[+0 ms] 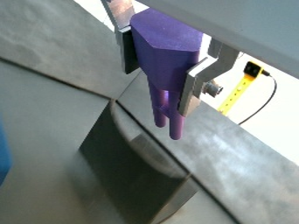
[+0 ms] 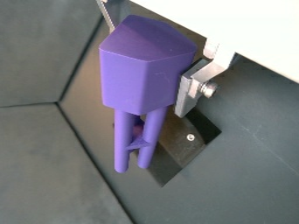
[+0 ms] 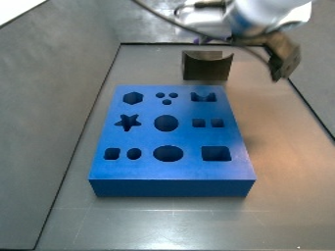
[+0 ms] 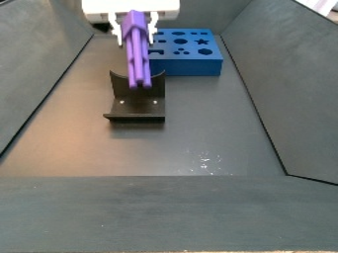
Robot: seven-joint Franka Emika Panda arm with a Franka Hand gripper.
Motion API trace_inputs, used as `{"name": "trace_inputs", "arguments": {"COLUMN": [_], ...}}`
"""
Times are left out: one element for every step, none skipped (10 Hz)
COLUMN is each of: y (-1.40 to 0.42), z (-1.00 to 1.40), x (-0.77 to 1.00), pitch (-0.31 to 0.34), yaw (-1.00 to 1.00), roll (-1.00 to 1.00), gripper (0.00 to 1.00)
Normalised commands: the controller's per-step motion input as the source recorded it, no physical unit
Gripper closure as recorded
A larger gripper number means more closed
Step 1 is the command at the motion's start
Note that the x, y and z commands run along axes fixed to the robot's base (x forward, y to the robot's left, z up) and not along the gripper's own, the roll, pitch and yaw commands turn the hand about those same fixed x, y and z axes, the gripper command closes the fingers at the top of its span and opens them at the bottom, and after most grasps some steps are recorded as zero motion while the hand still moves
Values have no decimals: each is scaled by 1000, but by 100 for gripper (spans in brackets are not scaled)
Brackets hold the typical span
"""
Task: Pick up the 3 prong object. Move up. Rotate the 3 prong object. Place the 3 prong object on the fixture. Regrasp the 3 prong object. Move to above the board. Insert the 3 prong object.
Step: Move to above the board.
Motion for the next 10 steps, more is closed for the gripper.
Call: {"name": "trace_inputs", "arguments": {"y": [-99,-95,-88,-80,-75,-67,-61,-57,-50,-31], "z": [1000,1000,1000,1000,1000,1000,1000,1000,1000,849], "x": [-38,-43,-48,-50,-54,-57,-57,-57,-58,-53], "pitch": [-163,-147,-122,-82,-47,-9,28,73,96,116], "yaw": [19,-16,-48,-86,-103,-111,-107,-88,-67,-40], "roll": [-4,-12,-19,-25,-24,-22,-21,-25,-35,-45], "gripper": [100,100,100,100,100,100,100,100,100,100]}}
